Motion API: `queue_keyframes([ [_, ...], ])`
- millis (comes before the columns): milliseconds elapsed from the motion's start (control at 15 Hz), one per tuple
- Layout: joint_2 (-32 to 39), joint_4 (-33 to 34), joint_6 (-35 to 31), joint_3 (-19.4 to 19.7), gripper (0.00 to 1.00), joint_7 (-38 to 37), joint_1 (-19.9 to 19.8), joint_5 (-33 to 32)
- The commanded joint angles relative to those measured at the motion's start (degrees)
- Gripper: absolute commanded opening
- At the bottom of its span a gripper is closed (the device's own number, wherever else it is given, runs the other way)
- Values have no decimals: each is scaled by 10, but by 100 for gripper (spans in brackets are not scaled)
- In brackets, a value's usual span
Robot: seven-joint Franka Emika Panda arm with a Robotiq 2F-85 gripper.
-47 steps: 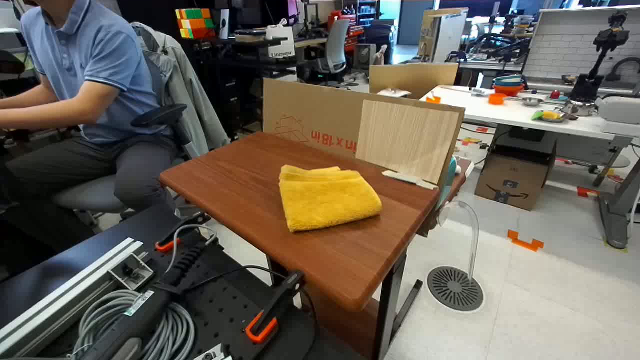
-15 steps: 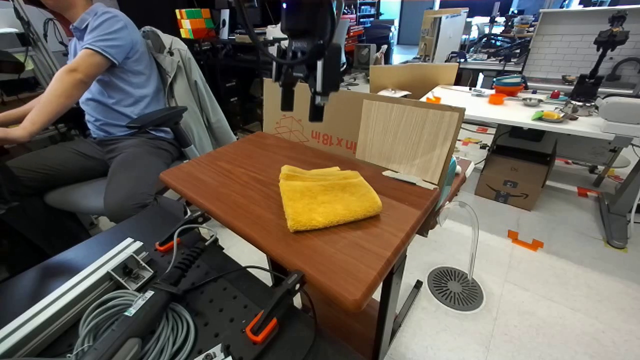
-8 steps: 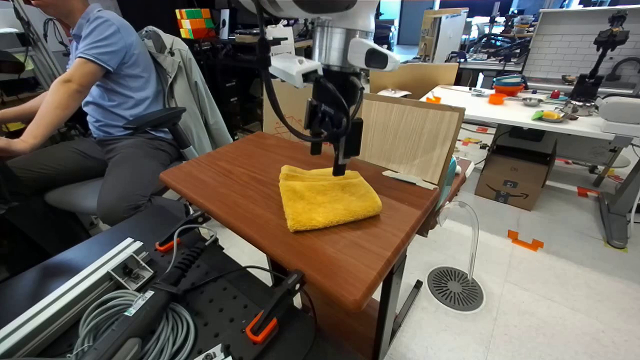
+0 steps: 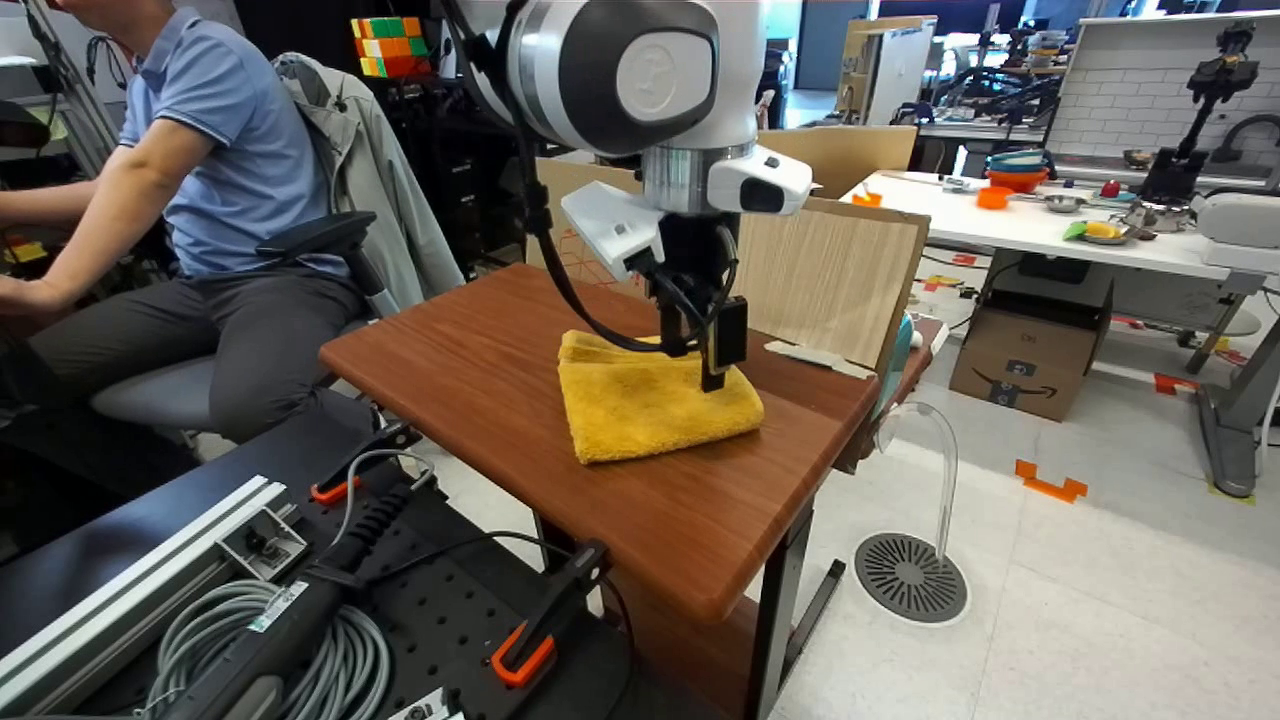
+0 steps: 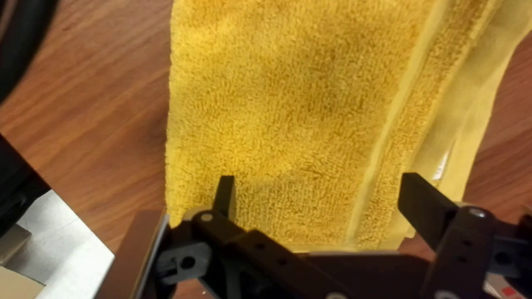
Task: Wipe the table with the yellow towel
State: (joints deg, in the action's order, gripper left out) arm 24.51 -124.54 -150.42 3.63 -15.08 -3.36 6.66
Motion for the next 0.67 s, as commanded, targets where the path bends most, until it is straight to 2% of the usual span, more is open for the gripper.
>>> queue_keyframes([
  [0, 24, -5, -48, 15, 100, 0, 4, 1],
  [267, 34, 4, -19, 25, 100, 3, 1, -1],
  [600, 21, -30, -6, 39, 100, 8, 28, -53],
])
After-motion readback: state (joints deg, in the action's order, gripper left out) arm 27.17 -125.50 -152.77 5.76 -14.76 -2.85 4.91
